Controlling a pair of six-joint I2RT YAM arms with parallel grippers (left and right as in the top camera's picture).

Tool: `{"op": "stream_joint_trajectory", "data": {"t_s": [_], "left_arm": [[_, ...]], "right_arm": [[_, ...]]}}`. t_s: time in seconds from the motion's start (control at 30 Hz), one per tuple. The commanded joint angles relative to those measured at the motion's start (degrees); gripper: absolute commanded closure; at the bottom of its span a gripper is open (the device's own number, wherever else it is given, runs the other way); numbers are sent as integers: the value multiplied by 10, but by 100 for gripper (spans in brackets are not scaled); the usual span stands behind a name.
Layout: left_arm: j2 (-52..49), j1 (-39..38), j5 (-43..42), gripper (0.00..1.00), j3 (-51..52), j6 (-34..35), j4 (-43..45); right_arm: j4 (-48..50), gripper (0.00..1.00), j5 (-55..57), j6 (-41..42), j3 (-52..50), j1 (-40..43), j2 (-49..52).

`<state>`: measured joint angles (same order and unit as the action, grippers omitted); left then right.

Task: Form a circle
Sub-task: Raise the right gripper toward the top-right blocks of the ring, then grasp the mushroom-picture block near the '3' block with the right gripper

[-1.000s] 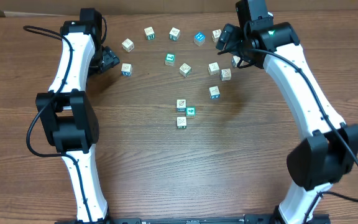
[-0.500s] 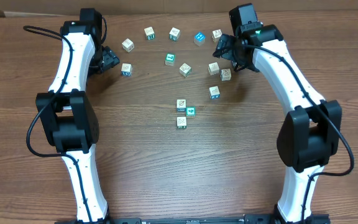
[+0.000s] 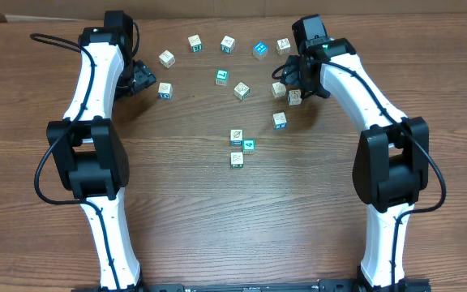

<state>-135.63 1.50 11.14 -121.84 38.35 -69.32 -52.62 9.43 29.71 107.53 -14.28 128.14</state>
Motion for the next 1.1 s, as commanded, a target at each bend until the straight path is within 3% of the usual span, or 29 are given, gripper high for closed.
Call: {"op": "stream_joint_trajectory", "data": {"t_s": [0.0, 0.37, 0.53, 1.07], "left_arm": [[20, -4, -2, 1, 2, -11, 0], [20, -4, -2, 0, 2, -11, 0], [20, -5, -2, 0, 2, -11, 0], [20, -5, -2, 0, 2, -11, 0]], "right_arm": [[1, 28, 6, -2, -7, 1, 16], [11, 32, 9, -83, -7, 0, 44], [0, 43, 8, -101, -7, 1, 44], [-12, 47, -18, -137, -7, 1, 44]]}}
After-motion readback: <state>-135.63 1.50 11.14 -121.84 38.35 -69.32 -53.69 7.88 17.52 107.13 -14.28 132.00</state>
